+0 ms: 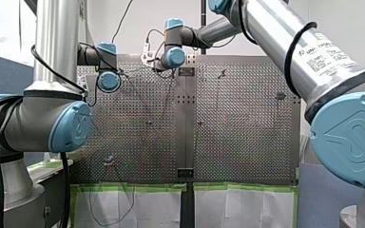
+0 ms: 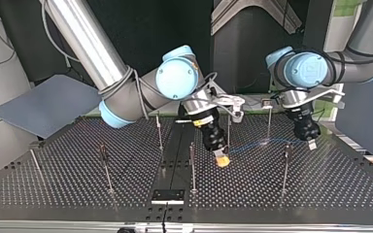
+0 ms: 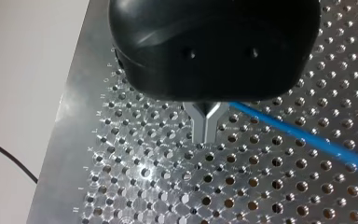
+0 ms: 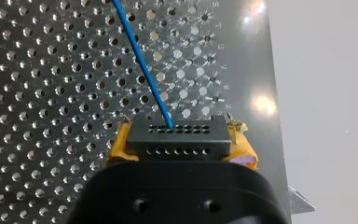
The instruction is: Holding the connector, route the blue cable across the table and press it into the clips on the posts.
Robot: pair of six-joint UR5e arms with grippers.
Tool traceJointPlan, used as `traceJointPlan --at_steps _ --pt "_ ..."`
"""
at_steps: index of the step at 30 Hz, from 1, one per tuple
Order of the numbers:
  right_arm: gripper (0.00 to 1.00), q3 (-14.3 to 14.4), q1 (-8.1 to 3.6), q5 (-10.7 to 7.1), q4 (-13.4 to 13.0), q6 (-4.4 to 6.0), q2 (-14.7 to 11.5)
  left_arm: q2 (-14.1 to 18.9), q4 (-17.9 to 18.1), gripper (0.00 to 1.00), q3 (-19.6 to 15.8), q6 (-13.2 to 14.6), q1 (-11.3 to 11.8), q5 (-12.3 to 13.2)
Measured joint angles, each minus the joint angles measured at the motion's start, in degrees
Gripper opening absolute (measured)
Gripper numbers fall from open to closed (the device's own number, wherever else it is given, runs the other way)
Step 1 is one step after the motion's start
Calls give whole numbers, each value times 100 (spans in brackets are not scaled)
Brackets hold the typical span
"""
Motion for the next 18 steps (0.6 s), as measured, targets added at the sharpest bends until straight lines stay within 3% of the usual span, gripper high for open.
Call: traceJointPlan --at_steps 9,18 --pt "0 3 -41 29 -21 0 20 -20 88 0 70 -74 156 176" --pt "0 3 -81 39 -34 0 41 -39 204 0 296 -329 247 571"
